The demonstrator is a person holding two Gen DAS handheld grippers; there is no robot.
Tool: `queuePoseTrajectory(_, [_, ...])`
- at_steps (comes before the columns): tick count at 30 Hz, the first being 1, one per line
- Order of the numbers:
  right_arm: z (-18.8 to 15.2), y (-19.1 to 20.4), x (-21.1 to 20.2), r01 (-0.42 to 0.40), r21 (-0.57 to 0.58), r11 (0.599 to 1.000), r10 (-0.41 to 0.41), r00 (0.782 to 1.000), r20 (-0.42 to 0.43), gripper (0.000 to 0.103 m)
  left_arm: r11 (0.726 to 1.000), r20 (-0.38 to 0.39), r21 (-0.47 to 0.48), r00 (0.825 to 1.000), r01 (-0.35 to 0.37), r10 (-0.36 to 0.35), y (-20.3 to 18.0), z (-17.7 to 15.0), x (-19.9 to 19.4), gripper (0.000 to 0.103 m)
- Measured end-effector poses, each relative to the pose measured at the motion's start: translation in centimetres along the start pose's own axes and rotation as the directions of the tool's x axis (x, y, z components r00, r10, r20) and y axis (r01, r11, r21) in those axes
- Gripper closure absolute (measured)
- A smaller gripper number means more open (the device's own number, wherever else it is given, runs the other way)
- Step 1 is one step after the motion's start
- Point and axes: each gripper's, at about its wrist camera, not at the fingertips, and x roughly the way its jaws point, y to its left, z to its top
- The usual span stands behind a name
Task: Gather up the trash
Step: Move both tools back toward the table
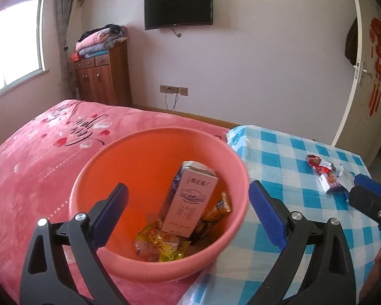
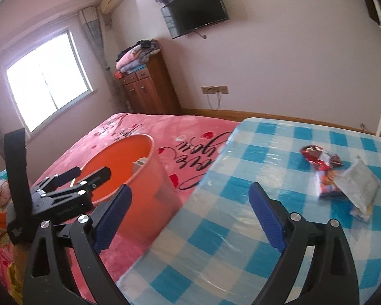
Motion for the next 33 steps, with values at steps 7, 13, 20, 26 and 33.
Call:
queuePoseTrajectory(7, [-1.3, -2.0, -1.8, 0.046, 0.039, 0.998, -0.046, 0.999, 0.003, 0.009, 0.999, 0.006, 0.035, 0.999, 0.035, -0.036, -2.2, -0.1, -0.9, 0.007])
queuePoseTrajectory(13, [-2.1, -3.4, -3.1, 0.065, 0.062, 0.996, -0.066, 0.998, 0.015, 0.009, 0.996, -0.005, 0.066, 0.998, 0.060, -0.060, -4.1, -0.4, -1.3, 0.007])
queuePoseTrajectory(20, [-2.8, -4.9, -4.7, 0.093, 0.076, 0.993, -0.096, 0.995, 0.037, 0.009, 0.991, -0.011, 0.105, 0.997, 0.084, -0.083, -6.6, -0.6, -1.6, 0.006])
queuePoseTrajectory(26, [-3.5, -6.5, -6.0, 0.114, 0.095, 0.989, -0.120, 0.991, 0.054, 0.009, 0.986, -0.023, 0.132, 0.995, 0.104, -0.101, -8.8, -1.0, -1.5, 0.006])
queuePoseTrajectory(33, [-4.6, -9.0, -7.0, 0.131, 0.146, 0.981, -0.142, 0.988, 0.067, 0.009, 0.976, -0.048, 0.173, 0.991, 0.131, -0.124, -11.6, -1.9, -1.1, 0.006])
